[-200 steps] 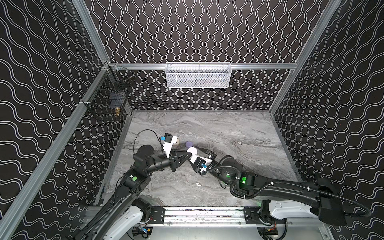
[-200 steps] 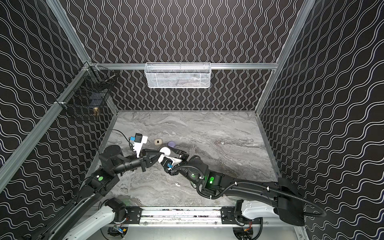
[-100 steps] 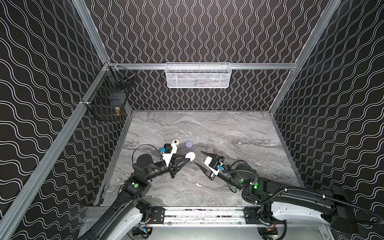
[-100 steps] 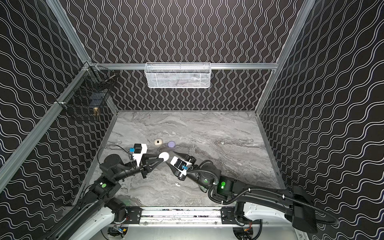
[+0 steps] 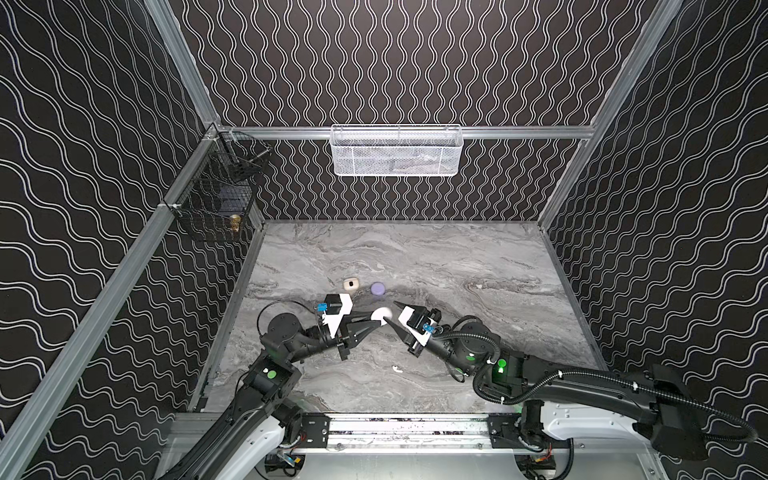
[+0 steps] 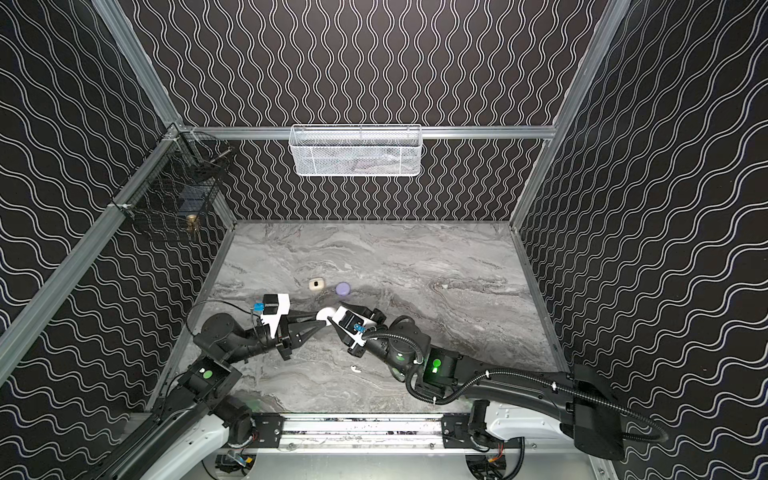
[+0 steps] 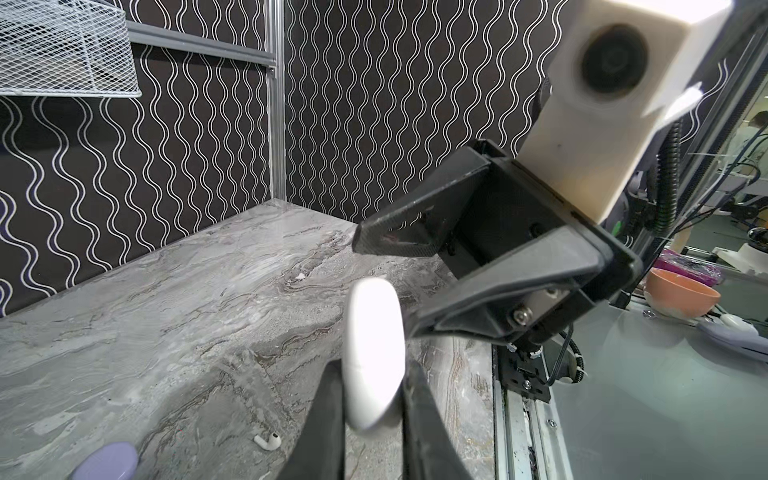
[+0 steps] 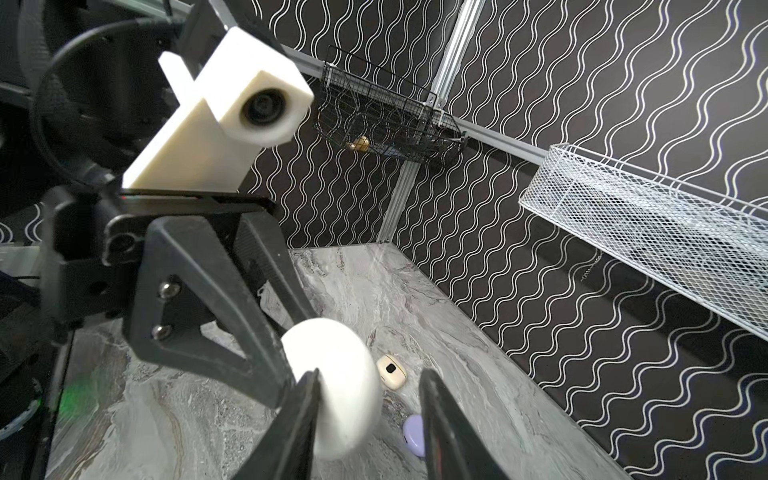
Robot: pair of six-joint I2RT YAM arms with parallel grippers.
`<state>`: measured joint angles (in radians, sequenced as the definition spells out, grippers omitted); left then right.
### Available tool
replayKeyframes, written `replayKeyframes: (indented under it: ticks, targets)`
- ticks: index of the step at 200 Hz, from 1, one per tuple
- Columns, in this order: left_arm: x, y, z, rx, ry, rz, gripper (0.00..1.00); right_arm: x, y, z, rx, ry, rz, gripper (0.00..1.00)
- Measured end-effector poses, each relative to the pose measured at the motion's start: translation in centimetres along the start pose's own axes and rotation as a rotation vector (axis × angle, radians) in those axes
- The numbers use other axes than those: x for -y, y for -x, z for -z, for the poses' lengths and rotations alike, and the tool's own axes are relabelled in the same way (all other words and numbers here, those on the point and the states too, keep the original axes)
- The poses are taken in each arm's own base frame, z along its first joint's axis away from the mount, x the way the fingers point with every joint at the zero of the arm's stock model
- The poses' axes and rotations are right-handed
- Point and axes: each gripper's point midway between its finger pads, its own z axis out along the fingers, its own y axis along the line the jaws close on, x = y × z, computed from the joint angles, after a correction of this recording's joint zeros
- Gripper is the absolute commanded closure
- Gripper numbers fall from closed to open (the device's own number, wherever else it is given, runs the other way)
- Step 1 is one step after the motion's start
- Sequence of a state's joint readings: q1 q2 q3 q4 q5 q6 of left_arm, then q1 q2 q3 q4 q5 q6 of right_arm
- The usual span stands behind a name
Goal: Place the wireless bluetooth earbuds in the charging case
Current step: 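Open the right gripper and draw it back from the white case, then move the right gripper over the loose white earbud on the table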
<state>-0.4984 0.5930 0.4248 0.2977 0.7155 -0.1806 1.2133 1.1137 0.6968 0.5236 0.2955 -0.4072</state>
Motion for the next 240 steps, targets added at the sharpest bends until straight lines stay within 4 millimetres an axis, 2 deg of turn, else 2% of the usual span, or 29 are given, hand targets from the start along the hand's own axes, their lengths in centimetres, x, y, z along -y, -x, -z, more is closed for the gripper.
replayKeyframes:
  ticks: [25,82,99,144,173,188,222,240]
  targets:
    - [0.6,0.1,0.1,0.003,-0.029,-0.007,1.0,1.2,0.7,-0.1,0.01,-0.054,-0.014,0.62]
    - [1.0,0.1,0.2,0.005,-0.048,-0.011,1.0,2.0,0.4,-0.3,-0.004,-0.101,-0.073,0.6]
    - [0.9,0.0,0.2,0.003,-0.048,-0.011,1.0,2.4,0.3,-0.5,-0.013,-0.125,-0.112,0.58]
    - [1.1,0.0,0.3,0.012,-0.05,-0.026,1.0,3.2,1.5,-1.5,-0.016,-0.157,-0.257,0.58]
    - [1.2,-0.3,0.3,0.008,-0.055,-0.038,1.0,3.6,1.6,-1.7,-0.044,-0.177,-0.357,0.54]
    - [1.1,-0.4,0.3,0.006,-0.055,-0.036,1.0,3.8,1.5,-1.2,-0.06,-0.185,-0.409,0.49]
    - [0.8,-0.7,0.4,0.004,-0.032,-0.034,1.0,5.2,1.9,1.1,-0.066,-0.225,-0.536,0.46]
    - [0.1,-0.9,0.3,-0.006,0.008,-0.024,1.0,6.3,0.9,2.6,-0.102,-0.292,-0.612,0.46]
